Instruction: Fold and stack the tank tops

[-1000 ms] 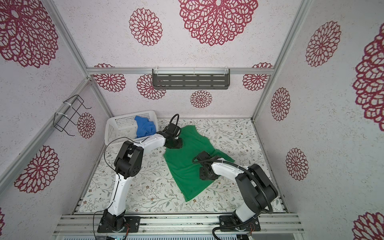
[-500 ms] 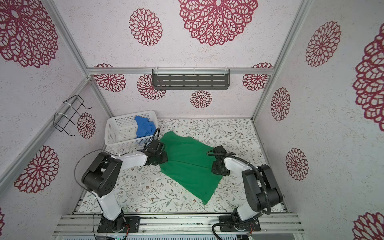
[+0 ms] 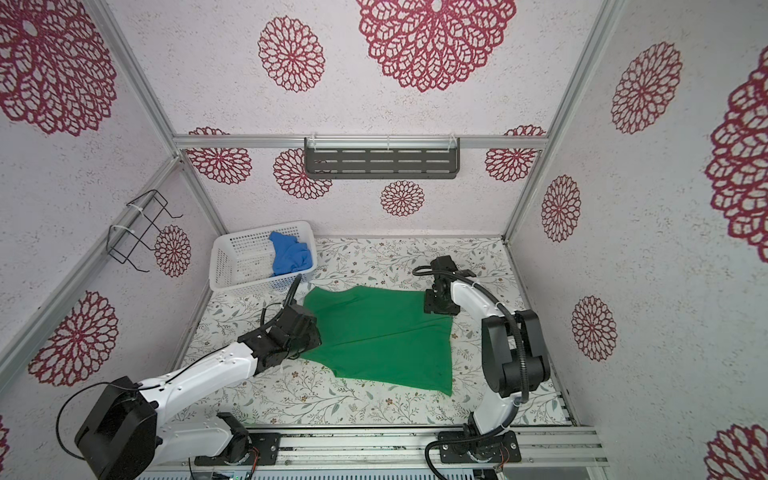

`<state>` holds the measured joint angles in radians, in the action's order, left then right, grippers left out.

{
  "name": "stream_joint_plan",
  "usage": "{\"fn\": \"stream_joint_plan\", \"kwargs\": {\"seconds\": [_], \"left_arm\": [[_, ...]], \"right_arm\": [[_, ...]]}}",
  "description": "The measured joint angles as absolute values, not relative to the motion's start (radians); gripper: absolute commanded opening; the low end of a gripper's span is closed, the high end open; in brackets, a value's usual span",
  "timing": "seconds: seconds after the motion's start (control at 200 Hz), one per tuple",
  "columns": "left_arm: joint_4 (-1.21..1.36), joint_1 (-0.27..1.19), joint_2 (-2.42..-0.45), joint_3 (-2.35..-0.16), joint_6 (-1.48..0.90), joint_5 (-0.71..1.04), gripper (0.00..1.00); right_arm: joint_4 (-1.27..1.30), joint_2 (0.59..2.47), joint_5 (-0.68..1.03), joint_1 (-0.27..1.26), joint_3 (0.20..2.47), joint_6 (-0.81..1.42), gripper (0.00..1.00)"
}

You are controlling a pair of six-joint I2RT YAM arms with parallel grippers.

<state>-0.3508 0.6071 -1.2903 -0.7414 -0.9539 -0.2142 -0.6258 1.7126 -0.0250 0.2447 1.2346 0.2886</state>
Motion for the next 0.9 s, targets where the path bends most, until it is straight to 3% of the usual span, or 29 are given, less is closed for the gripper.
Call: {"fn": "stream_joint_plan", "kwargs": {"seconds": [0.395, 0.555, 0.901], "left_arm": [[-0.289, 0.510, -1.800, -1.107, -0.764, -0.185, 0.19], [-0.283, 0.509, -1.921, -1.200, -0.739, -0.176, 0.19], [-0.229, 0.451, -1.989, -1.197, -0.762, -0.198, 0.17]], "right_arm": [[-0.530, 1.713, -0.009, 0.247, 1.150, 0.339, 0.31], [-0.476, 1.734, -0.026, 0.247, 1.131, 0.352, 0.28], [-0.390, 1.849, -0.022, 0.247, 1.142, 0.360, 0.26]]}}
